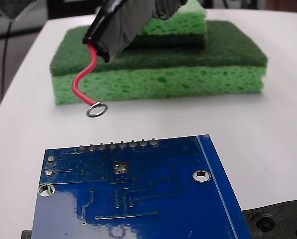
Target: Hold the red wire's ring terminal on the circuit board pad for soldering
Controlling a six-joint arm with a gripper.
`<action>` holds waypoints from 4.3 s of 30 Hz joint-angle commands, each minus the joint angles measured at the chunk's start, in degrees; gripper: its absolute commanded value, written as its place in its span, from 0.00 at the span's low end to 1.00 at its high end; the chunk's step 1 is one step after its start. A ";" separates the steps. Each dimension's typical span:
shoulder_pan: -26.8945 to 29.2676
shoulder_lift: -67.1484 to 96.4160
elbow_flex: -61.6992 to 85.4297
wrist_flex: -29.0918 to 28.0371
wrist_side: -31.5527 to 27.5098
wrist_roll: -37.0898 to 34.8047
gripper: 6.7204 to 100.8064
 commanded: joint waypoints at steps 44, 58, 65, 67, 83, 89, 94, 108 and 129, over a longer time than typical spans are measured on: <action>-1.76 -4.92 -1.49 0.53 2.72 3.43 0.99; -1.76 -5.45 -1.93 1.05 2.81 3.60 0.99; -1.67 -5.80 -2.20 1.23 2.55 3.52 0.99; -1.67 -5.80 -2.29 1.41 2.55 3.60 0.99; -2.90 -7.73 -6.33 6.24 4.04 4.48 0.99; -3.08 -8.09 -6.50 6.59 4.31 4.75 0.99; -2.99 -8.09 -6.59 6.59 4.31 4.75 0.99; -2.99 -8.00 -6.68 7.03 4.39 4.83 0.99; -2.90 -8.00 -6.59 6.86 4.39 4.92 0.99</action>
